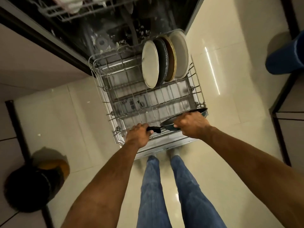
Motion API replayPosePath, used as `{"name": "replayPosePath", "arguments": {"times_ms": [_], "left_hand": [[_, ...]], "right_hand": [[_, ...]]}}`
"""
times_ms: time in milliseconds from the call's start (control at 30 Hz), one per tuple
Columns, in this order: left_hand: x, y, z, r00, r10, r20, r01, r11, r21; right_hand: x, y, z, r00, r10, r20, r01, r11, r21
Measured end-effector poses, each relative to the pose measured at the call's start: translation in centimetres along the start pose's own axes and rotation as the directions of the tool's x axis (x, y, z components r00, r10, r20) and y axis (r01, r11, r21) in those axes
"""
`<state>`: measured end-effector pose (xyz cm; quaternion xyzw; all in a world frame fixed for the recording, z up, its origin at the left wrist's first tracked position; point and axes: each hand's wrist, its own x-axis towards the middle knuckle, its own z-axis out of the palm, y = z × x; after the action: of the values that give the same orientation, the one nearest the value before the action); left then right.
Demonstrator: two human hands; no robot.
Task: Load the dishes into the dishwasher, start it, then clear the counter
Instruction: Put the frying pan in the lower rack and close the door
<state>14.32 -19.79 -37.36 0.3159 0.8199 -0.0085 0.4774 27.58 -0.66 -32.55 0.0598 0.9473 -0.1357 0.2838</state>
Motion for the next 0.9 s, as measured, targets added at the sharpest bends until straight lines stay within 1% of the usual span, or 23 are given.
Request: {"name": "replayPosePath", "arguments": {"times_ms": [100, 200, 300, 467, 633, 767, 900], "left_hand": [[2.6, -1.0, 2.8, 1.000, -0.022, 0.006, 0.022, 1.000, -0.013], [4.5, -1.5, 4.8, 0.998, -0.065, 0.022, 0.065, 0.997, -0.043], [5.6, -2.3, 6.1, 0.993, -0.089, 0.080, 0.093, 0.994, -0.050], [7.1, -3.5, 7.1, 0.986, -0.125, 0.106, 0.133, 0.988, -0.076], [8.0, -3.7, 7.6, 0.980, -0.132, 0.147, 0.147, 0.984, -0.099], [7.9, -3.9, 7.5, 0.982, -0.119, 0.148, 0.136, 0.985, -0.109], [7.7, -4.4, 7.1, 0.984, -0.094, 0.149, 0.115, 0.984, -0.138]], "right_hand": [[1.5, 0.4, 3.1, 0.998, -0.001, 0.068, 0.003, 1.000, -0.028], [2.5, 0.8, 4.9, 0.996, -0.010, 0.092, 0.014, 0.999, -0.048], [3.6, -0.5, 5.4, 0.993, -0.057, 0.107, 0.065, 0.995, -0.076], [4.8, -2.3, 5.4, 0.994, -0.015, 0.111, 0.029, 0.992, -0.119], [5.1, -2.9, 6.3, 0.989, -0.002, 0.148, 0.015, 0.996, -0.086], [4.9, -3.7, 5.7, 0.993, 0.000, 0.120, 0.010, 0.996, -0.084], [4.7, -3.5, 6.0, 0.996, 0.021, 0.092, -0.019, 1.000, -0.023]]}}
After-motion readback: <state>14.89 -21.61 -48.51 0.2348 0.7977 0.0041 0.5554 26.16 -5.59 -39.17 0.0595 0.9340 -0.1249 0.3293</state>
